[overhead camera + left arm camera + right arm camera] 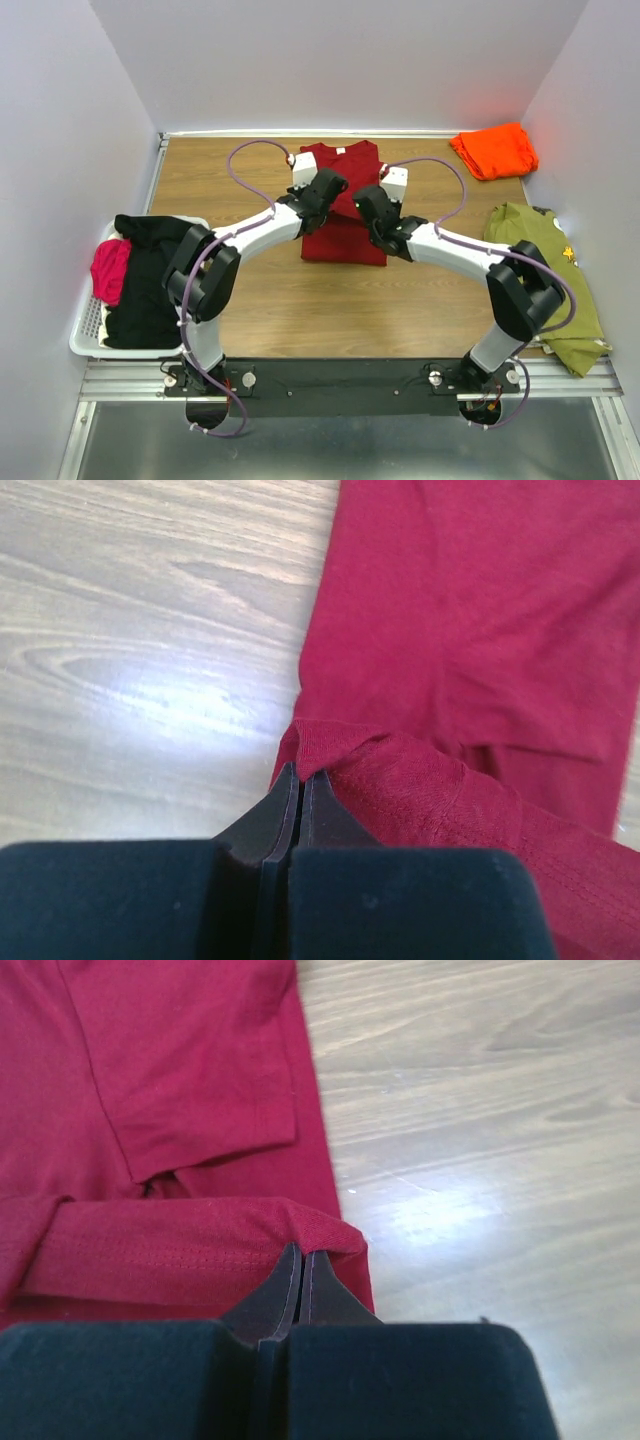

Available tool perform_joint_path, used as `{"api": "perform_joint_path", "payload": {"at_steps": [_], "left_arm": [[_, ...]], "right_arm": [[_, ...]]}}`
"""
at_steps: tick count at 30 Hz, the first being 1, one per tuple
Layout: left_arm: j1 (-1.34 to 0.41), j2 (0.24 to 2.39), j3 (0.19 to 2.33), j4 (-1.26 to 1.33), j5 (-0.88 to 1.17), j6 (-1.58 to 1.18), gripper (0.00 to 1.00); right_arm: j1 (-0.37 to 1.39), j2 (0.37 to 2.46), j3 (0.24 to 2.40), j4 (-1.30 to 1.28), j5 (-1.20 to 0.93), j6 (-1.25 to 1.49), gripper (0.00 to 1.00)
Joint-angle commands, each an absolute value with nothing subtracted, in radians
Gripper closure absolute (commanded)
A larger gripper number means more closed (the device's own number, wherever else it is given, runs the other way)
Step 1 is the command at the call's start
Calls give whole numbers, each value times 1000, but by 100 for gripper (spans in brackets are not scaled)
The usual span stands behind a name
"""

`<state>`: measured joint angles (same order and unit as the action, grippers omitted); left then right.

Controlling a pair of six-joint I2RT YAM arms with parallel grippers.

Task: Fold and stack the t-shirts
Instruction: Fold the folded rectangular tshirt in 1/3 of the way

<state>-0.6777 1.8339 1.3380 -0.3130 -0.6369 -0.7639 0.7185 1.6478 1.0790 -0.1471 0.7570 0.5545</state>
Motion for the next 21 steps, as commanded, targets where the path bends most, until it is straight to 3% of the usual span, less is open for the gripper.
{"api": "perform_joint_path", "payload": {"at_steps": [1,19,21], "left_arm": [[-626,1893,1385,-293,-615,-709,100],[-548,2105,1578,-281,-532,-631,100],[-546,2114,1604,-282,-541,-623,94]], "right_arm": [[669,1724,1120,-78,677,480,99],[526,1963,1272,-9,520,399,99],[514,1983,1304,-11,523,390,89]]}}
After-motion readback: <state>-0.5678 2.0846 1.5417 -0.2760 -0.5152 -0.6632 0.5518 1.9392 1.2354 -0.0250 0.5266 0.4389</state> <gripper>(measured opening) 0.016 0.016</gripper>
